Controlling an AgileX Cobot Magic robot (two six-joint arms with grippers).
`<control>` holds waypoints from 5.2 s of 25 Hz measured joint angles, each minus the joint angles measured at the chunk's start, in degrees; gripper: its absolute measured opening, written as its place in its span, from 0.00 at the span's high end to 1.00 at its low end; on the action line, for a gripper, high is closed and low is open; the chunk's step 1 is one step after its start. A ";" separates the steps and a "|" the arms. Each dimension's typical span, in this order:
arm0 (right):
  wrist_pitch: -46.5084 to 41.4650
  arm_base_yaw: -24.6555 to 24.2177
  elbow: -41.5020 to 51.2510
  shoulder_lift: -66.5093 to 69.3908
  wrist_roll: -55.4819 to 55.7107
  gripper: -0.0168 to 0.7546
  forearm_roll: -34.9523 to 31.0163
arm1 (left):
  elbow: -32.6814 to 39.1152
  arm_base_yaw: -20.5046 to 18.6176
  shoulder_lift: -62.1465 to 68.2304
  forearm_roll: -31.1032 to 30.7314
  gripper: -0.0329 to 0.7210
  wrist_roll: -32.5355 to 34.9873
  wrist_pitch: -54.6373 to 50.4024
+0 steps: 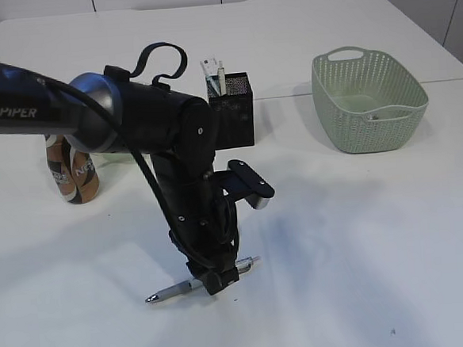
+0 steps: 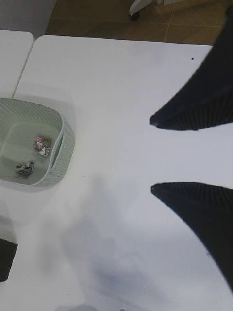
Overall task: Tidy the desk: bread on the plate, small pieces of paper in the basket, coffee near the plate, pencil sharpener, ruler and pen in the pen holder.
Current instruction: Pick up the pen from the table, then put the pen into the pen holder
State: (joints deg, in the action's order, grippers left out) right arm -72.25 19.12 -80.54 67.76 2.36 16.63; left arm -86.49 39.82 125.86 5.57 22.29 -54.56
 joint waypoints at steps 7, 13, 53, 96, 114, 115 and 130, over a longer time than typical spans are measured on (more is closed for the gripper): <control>0.00 0.00 0.00 0.00 0.00 0.59 1.32 | -0.87 0.00 1.18 -2.50 0.84 0.00 -0.37; 0.00 0.00 0.00 0.00 0.00 0.59 1.61 | -1.09 0.00 1.53 -2.59 0.87 0.00 -1.00; 0.00 0.00 0.00 -1.35 0.12 0.59 1.75 | -6.29 -2.67 -19.55 -0.26 0.88 -6.08 18.00; -0.09 0.00 0.00 -4.46 0.23 0.59 4.18 | 3.13 -7.61 -5.06 10.33 0.88 -10.77 86.10; -0.09 0.00 0.00 -4.46 0.33 0.59 4.71 | -9.84 -8.62 6.04 10.33 0.88 -11.02 80.98; -0.09 0.00 0.00 -4.46 0.33 0.59 4.77 | -10.27 -8.78 6.33 10.33 0.88 -11.26 80.88; -0.09 0.00 0.00 -4.46 0.42 0.59 5.58 | -12.59 -10.15 9.21 9.88 0.88 -13.46 76.62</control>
State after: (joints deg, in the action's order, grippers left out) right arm -72.34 19.12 -80.54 63.30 2.78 22.21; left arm -99.09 29.67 135.07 15.45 8.83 22.06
